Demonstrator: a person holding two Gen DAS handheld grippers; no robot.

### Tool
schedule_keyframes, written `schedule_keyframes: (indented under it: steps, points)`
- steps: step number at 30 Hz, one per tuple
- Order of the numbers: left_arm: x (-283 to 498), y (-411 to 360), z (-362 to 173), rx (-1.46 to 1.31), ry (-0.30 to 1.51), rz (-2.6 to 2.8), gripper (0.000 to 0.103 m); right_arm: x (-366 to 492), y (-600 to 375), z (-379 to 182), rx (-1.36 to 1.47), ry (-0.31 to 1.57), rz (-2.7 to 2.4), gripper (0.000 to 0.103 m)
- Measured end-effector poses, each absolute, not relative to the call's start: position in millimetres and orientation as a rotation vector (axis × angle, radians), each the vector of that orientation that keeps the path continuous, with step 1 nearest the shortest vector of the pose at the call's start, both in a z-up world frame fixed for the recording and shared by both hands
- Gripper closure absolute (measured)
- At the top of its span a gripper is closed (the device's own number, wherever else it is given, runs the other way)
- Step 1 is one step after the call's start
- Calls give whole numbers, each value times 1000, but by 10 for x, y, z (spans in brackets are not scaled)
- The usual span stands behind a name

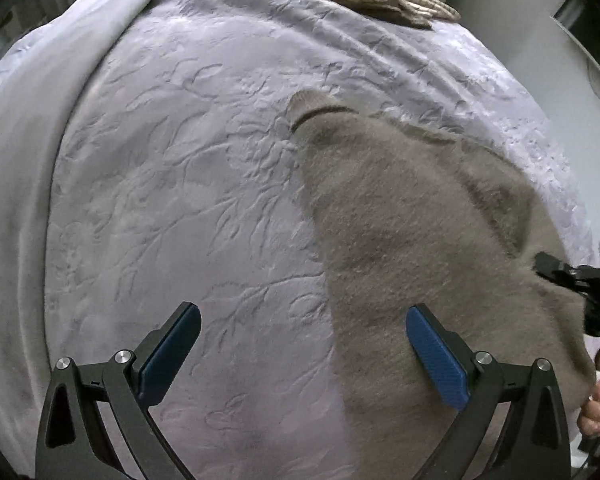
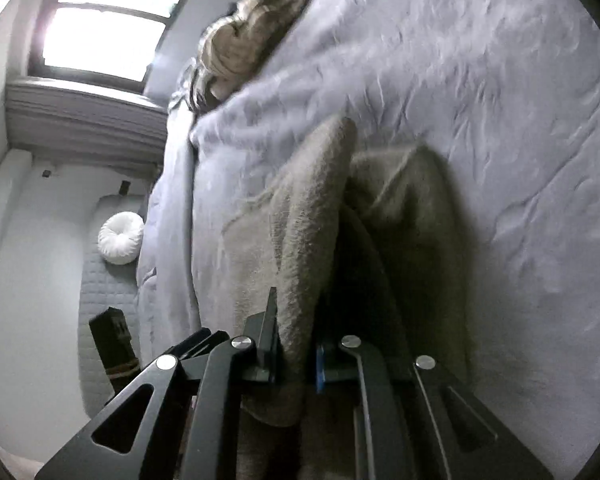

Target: Fold small clothes

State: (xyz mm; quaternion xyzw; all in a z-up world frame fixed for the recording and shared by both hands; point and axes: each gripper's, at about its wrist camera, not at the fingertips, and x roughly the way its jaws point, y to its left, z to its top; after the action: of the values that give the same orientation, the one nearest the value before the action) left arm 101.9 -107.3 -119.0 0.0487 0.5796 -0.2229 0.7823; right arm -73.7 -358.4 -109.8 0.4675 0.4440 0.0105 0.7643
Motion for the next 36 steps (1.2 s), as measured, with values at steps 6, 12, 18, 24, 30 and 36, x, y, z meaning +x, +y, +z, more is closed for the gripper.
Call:
schedule_keyframes:
  steps: [6, 12, 18, 24, 30, 36]
  points:
    - [972, -1282, -1152, 184, 1216, -532, 0, -807, -3785, -1701, 1158, 1067, -110, 88]
    - [988, -1280, -1354, 147, 1275, -536, 0, -1006, -3817, -1537, 1148, 1061, -147, 81]
    - [953, -1111, -1237, 159, 1296, -532, 0, -1340, -3659, -1004, 1024, 1051, -109, 57]
    - [775, -1028, -1126, 134, 1342, -615, 0, -1473, -3326, -1065, 921, 1204, -63, 79]
    - [398, -1127, -1331, 272, 1367, -644, 0, -1658, -3264, -1236, 738, 1282, -187, 95]
    - [145, -1042, -1527, 324, 1326, -666, 0, -1906, -3435, -1362, 891, 1263, -243, 85]
